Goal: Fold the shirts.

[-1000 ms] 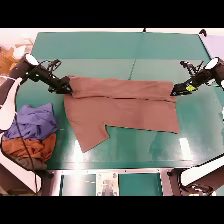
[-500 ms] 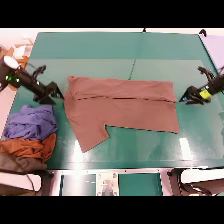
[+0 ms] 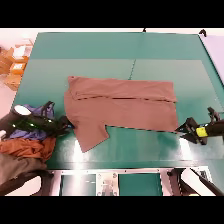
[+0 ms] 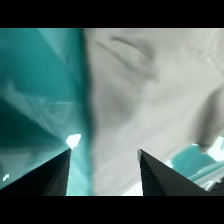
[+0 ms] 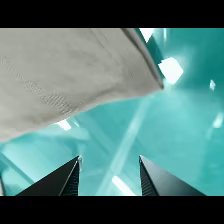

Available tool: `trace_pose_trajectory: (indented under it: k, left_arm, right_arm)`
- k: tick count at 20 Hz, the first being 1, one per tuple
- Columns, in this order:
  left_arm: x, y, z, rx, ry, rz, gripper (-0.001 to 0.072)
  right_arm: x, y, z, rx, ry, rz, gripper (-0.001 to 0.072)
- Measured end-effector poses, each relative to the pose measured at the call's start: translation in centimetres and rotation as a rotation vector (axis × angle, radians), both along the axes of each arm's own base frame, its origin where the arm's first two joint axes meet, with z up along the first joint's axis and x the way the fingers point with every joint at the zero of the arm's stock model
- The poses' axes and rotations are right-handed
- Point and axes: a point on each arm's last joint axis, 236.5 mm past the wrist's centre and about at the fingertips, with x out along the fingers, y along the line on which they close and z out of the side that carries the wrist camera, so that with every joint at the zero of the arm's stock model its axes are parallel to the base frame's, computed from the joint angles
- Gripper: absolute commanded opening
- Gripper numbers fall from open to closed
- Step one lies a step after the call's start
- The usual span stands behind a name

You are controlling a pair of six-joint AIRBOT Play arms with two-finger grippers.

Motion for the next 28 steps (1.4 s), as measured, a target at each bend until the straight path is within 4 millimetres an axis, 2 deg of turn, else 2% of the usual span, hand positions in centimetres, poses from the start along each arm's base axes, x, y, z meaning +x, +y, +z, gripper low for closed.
trace_pose_trajectory:
  k: [3,5,6,8,11,13,14,15,20,24,28]
  left_arm:
    - [0.4,-1.9,-0.6,0.006,-0.056,0.007,0.0474]
    - [0.6,-2.2,-1.2,0.032,-0.082,0.011,0.0089]
    - [0.9,-2.1,-1.5,0.051,-0.097,0.012,0.0023]
    - [1.3,-2.2,-1.4,0.057,-0.114,0.012,0.0022]
    - [1.9,-2.4,-0.9,0.062,-0.140,-0.006,0.0022]
    - [2.4,-2.5,-0.4,0.060,-0.156,-0.014,0.0022]
    - [2.4,-2.8,-0.1,0.050,-0.156,-0.020,0.0022]
    - [2.4,-3.0,0.1,0.043,-0.156,-0.029,0.0021]
    - [1.9,-3.4,2.1,0.023,-0.174,-0.080,0.0020]
    - [0.1,-2.2,4.6,0.091,-0.197,-0.124,0.0020]
    - [-2.0,-1.5,6.8,0.119,-0.178,-0.149,0.0020]
  right_arm:
    - [0.8,1.2,-1.9,0.022,-0.072,-0.134,0.0403]
    - [1.8,1.2,-2.6,0.016,-0.120,-0.208,0.0404]
    - [2.1,1.1,-2.9,0.007,-0.136,-0.230,0.0404]
    - [3.0,1.0,-3.1,-0.003,-0.171,-0.266,0.0403]
    - [4.3,0.6,-3.3,-0.034,-0.221,-0.305,0.0331]
    - [5.0,0.1,-3.3,-0.058,-0.250,-0.327,0.0119]
    - [5.3,-0.1,-3.2,-0.062,-0.262,-0.338,0.0044]
    - [5.6,-0.1,-3.1,-0.062,-0.273,-0.346,0.0013]
    - [6.2,-0.4,-2.0,-0.083,-0.300,-0.287,0.0011]
    - [5.5,-2.2,-0.2,-0.146,-0.270,-0.173,0.0011]
    - [4.9,-3.1,1.9,-0.172,-0.236,-0.091,0.0011]
